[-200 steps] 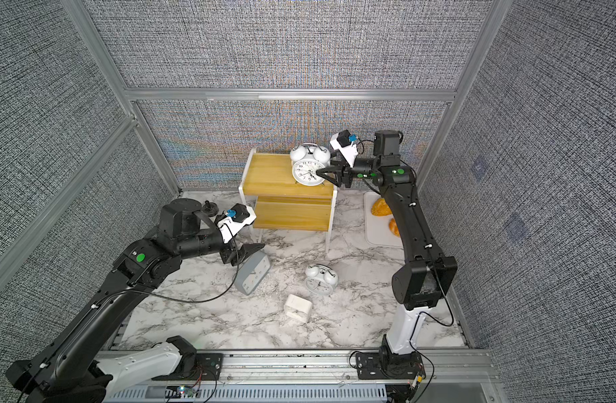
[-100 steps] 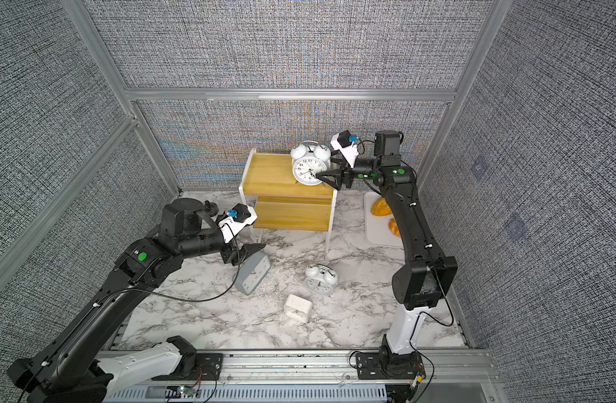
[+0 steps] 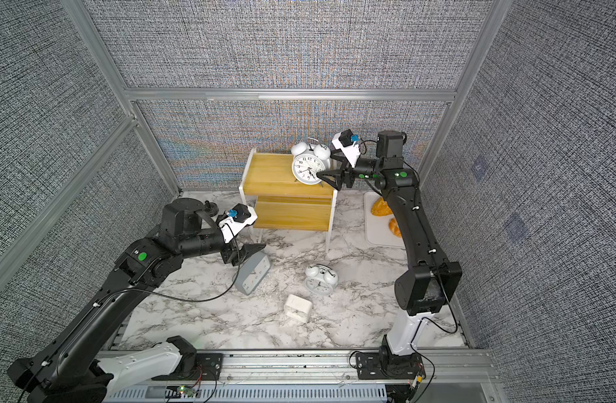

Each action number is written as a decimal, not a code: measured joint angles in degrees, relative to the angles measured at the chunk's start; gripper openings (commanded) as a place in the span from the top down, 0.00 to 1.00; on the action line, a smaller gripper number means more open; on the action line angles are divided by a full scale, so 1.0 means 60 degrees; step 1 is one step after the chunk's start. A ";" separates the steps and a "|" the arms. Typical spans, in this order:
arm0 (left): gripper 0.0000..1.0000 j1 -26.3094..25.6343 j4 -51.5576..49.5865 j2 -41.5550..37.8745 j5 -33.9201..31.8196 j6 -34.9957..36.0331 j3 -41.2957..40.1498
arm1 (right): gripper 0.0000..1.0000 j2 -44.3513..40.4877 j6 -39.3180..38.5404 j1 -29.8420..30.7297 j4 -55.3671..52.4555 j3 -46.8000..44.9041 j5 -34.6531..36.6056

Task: Place the alarm clocks on the shelf by style
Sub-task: Place the alarm on the shelf.

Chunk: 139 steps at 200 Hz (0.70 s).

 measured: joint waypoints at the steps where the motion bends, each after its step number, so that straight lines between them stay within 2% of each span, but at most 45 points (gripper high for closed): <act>1: 0.21 0.0000 0.0000 0.0000 0.0000 0.0000 0.0000 | 0.10 -0.0011 0.0011 0.0000 0.0011 -0.0015 0.0011; 60: 0.21 0.0000 -0.0004 0.0000 0.0095 0.0026 0.0000 | 0.09 -0.0867 0.0262 0.0084 0.0703 -0.0892 0.0699; 139: 0.21 0.0000 -0.0007 -0.0011 0.0178 0.0029 0.0000 | 0.09 -0.0841 0.0368 0.0178 0.0958 -0.0929 0.1541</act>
